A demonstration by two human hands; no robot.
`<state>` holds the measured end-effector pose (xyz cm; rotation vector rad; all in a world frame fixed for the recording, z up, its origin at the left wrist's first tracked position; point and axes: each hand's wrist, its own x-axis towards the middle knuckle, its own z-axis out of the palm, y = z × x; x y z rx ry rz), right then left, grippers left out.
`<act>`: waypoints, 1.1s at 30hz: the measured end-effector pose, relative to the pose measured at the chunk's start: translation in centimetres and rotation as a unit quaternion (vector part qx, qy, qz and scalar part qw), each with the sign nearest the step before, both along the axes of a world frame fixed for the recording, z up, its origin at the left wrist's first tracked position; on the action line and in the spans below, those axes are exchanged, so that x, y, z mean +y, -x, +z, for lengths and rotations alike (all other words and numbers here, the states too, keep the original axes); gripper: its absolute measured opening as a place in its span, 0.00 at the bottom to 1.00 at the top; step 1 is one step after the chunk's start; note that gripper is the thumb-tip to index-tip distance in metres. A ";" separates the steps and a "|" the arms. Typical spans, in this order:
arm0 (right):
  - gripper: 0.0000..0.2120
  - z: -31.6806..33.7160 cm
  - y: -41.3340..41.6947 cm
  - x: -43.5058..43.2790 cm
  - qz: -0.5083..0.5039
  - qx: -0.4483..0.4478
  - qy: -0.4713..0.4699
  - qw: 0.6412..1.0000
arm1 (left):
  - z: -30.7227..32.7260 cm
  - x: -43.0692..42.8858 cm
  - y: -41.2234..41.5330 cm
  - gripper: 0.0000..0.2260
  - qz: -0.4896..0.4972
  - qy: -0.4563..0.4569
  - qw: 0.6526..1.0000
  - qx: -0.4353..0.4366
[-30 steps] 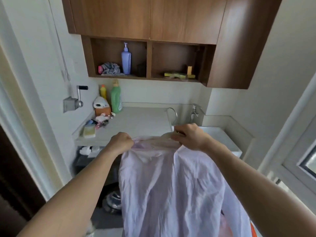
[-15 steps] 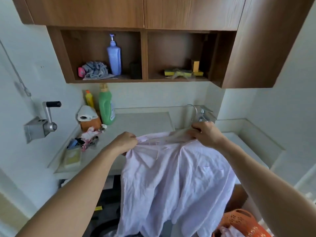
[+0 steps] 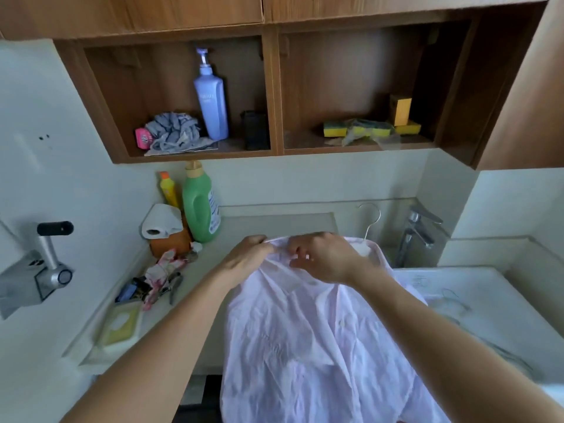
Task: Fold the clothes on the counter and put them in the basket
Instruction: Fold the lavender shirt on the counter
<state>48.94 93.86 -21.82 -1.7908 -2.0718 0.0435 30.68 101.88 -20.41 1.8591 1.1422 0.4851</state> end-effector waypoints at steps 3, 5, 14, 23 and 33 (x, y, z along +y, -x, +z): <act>0.06 -1.1 -0.1 2.7 -0.011 0.007 -0.031 0.999 | -1.0 2.5 0.0 0.20 -0.015 -0.013 1.000 -0.004; 0.14 -1.6 -0.4 4.2 -0.014 0.031 -0.043 0.999 | -1.4 4.1 0.0 0.18 -0.006 -0.049 0.999 -0.022; 0.18 -3.0 -0.9 6.7 -0.056 0.038 0.042 0.997 | -3.0 8.5 0.0 0.16 0.052 -0.093 0.994 0.021; 0.17 -3.3 -3.8 3.8 -0.076 0.083 0.010 0.994 | -4.5 9.2 -2.2 0.10 0.031 0.157 0.980 -0.119; 0.11 -0.1 -7.1 0.7 -0.148 0.266 -0.117 0.945 | -6.8 6.2 -4.0 0.10 -0.031 0.291 0.947 -0.132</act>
